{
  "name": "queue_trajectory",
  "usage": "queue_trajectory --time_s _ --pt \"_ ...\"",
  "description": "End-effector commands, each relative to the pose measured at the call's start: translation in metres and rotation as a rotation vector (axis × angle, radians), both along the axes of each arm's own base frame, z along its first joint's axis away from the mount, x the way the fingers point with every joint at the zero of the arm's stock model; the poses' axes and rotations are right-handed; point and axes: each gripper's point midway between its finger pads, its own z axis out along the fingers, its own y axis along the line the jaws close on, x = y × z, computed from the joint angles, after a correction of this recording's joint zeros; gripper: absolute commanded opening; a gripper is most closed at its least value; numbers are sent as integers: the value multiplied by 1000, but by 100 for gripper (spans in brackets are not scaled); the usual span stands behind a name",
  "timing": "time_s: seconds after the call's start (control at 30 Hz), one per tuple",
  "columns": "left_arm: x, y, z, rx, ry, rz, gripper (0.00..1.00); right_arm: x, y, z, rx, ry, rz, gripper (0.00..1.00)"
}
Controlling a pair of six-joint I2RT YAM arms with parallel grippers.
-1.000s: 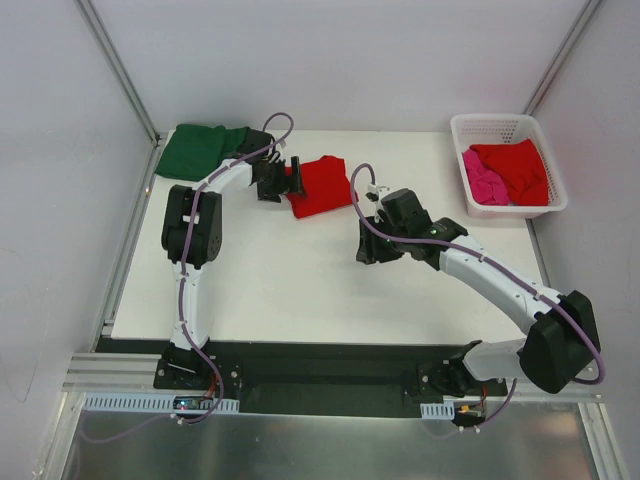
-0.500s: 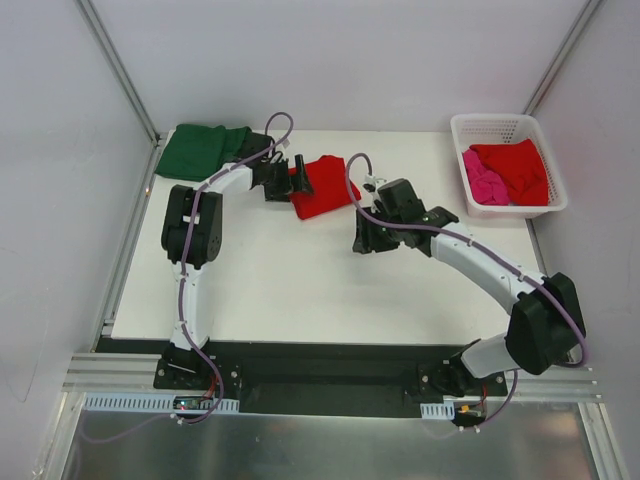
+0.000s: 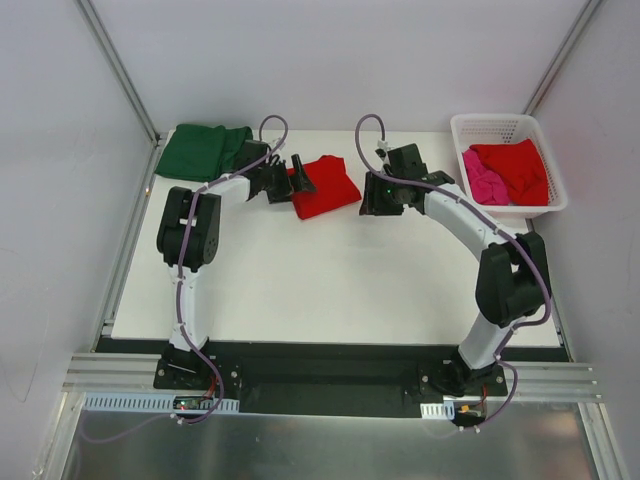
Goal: Fold and stack the t-shirts
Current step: Neatly place the folded tshirt to the corner
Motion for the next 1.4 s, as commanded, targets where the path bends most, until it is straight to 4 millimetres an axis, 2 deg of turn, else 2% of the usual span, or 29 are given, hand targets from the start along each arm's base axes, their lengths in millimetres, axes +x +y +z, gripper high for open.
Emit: queue_trajectory --time_s 0.0,0.13,0.17,0.2,0.23,0.33,0.4,0.43,0.53,0.57,0.6,0.67,0.7,0.77,0.8,0.83,0.9,0.93,1.03,1.17,1.37 --pt "-19 4 -33 4 107 45 99 4 12 29 50 -48 43 49" --pt "-21 1 -40 -27 124 57 98 3 8 25 45 -40 43 50" --pt "-21 0 -41 -32 126 55 92 4 7 23 44 -37 40 50" --pt "-21 -1 -45 -36 130 58 72 4 5 21 42 -35 39 50" --pt "-21 -1 -45 -45 139 61 62 4 4 20 44 -31 35 50" --pt "-19 -3 -43 -55 135 63 37 4 3 19 51 -25 37 50" --pt "-20 -4 -42 -64 139 60 26 5 0 20 53 -26 30 49" --pt "-20 -5 -41 -70 145 63 16 5 -1 19 52 -26 28 49" --pt "-27 -8 -42 -95 172 43 11 7 -3 22 60 -30 21 50" --pt "-35 -8 -45 -98 192 33 6 8 -3 21 60 -29 20 50" --pt "-39 -8 -41 -100 194 27 4 8 -4 20 61 -27 19 50" --pt "-57 -3 -46 -76 228 22 2 10 -4 17 58 -19 15 49" --pt "-59 1 -39 -62 213 25 3 11 -5 15 57 -17 14 50" --pt "-79 8 -44 -22 243 11 4 15 -6 9 56 -4 3 50" --pt "-83 10 -38 -9 236 -4 4 17 -5 7 61 2 0 50" --pt "-87 12 -37 2 237 -11 4 19 -3 -2 75 28 8 50" --pt "-103 18 -38 27 265 -20 3 24 2 -5 100 44 8 51" --pt "-108 19 -38 38 267 -24 3 25 5 -17 112 79 12 52" --pt "-126 25 -39 60 285 -40 3 31 15 -23 167 103 26 53" --pt "-139 29 -35 72 288 -62 3 36 24 -34 235 142 22 54" --pt "-154 37 -35 118 300 -91 2 43 26 -37 274 149 8 58"
